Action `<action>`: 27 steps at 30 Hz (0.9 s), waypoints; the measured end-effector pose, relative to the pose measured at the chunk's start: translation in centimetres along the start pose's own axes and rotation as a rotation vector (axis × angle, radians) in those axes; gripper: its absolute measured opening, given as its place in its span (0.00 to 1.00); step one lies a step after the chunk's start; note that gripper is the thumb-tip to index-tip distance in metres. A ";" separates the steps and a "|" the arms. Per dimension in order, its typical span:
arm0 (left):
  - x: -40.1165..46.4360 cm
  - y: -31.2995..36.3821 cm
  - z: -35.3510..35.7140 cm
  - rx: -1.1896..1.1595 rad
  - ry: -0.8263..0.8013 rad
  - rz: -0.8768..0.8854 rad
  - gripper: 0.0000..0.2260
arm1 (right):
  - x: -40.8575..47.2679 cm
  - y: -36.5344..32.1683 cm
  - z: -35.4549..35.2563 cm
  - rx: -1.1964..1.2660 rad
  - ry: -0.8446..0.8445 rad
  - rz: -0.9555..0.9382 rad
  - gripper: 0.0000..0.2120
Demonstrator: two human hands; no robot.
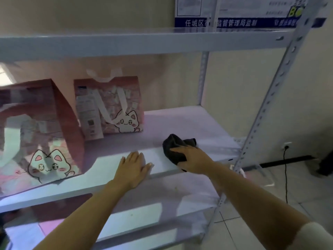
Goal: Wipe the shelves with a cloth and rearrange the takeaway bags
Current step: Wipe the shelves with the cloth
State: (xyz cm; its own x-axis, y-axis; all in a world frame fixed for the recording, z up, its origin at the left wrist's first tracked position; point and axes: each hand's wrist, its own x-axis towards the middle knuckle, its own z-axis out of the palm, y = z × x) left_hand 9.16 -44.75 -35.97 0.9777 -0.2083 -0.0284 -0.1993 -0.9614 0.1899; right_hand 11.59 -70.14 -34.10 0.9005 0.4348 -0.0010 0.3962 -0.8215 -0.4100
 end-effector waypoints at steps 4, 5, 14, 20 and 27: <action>1.9 1.9 1.1 0.020 0.037 -0.084 0.31 | -0.4 3.3 -2.1 0.052 0.028 0.015 0.24; 2.1 2.3 1.2 0.028 0.040 -0.099 0.30 | -0.4 4.0 -2.6 0.035 0.038 -0.004 0.21; 2.1 2.5 1.9 0.043 0.065 -0.113 0.32 | -0.2 9.4 -4.2 -0.037 0.026 0.236 0.23; 2.0 2.5 1.3 0.047 0.033 -0.114 0.33 | -0.3 9.8 -3.4 -0.098 0.022 0.275 0.33; -0.1 2.1 0.0 0.008 0.055 -0.070 0.35 | -2.1 6.4 -2.1 -0.161 0.241 0.311 0.31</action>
State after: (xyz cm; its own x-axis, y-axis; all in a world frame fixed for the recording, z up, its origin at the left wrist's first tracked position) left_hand 8.67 -46.78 -35.61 0.9913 -0.1309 0.0125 -0.1310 -0.9746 0.1816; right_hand 12.60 -77.09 -34.86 0.9901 0.0747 0.1188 0.1052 -0.9554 -0.2759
